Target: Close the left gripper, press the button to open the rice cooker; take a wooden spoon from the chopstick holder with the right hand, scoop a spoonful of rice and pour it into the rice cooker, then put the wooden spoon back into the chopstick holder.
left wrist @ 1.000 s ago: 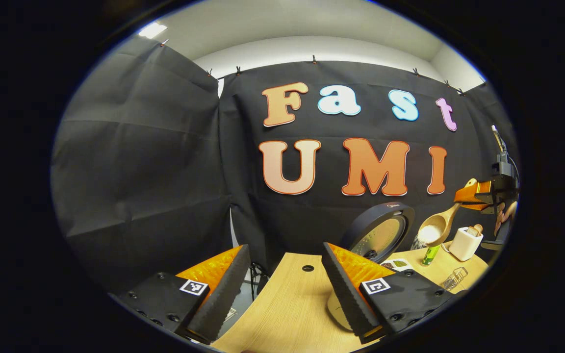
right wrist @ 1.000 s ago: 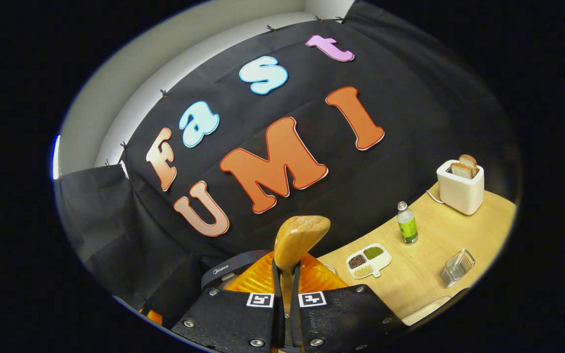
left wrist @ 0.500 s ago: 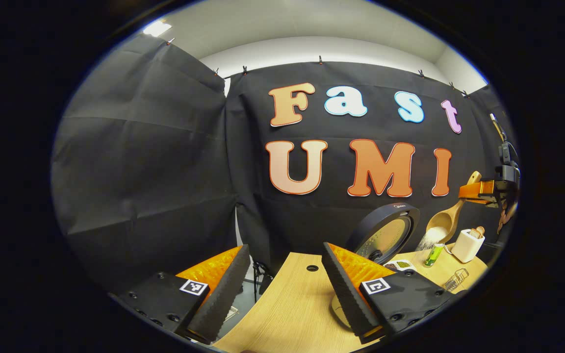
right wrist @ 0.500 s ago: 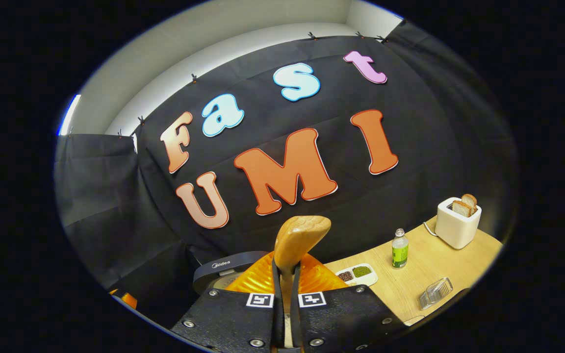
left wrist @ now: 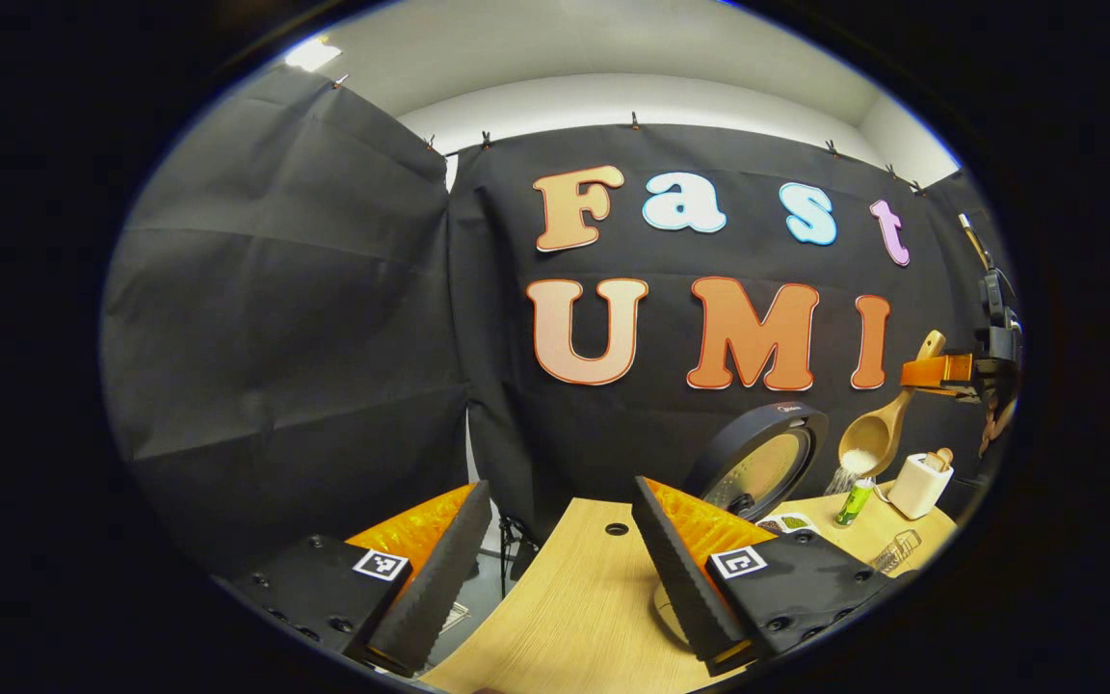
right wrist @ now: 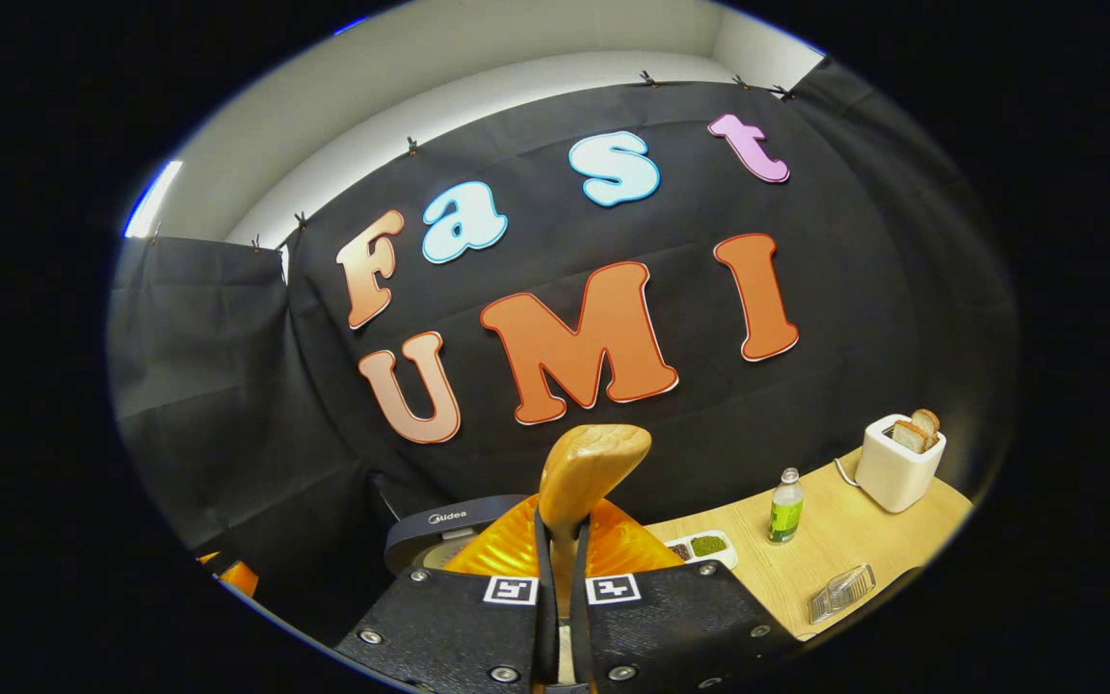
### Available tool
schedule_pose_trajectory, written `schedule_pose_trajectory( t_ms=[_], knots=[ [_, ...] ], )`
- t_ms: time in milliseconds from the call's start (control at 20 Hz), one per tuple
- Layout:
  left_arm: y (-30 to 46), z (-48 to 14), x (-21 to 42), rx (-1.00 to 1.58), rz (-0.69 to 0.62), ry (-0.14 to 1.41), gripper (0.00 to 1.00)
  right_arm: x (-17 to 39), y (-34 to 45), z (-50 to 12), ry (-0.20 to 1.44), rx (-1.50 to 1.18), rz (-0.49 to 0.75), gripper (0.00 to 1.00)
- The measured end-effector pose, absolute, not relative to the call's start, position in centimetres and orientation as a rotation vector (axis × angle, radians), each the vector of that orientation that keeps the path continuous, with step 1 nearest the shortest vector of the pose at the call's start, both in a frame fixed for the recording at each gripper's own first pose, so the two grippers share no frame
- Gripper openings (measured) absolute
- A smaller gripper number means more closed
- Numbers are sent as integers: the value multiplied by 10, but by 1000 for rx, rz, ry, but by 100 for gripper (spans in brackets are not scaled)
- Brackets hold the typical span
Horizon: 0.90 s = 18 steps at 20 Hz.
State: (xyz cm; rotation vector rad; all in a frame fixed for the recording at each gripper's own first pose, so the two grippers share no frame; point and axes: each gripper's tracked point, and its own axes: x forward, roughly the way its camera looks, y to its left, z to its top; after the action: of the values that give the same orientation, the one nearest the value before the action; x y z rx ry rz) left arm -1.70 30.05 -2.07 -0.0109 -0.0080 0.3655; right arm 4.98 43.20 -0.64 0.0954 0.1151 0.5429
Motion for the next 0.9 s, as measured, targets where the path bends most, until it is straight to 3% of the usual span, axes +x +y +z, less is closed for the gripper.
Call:
schedule_pose_trajectory(
  t_ms=[900],
  knots=[
    [306, -30, -18, -14, 368, 7, 95, 39, 451, -23, 41, -127, 627, 4]
  ],
)
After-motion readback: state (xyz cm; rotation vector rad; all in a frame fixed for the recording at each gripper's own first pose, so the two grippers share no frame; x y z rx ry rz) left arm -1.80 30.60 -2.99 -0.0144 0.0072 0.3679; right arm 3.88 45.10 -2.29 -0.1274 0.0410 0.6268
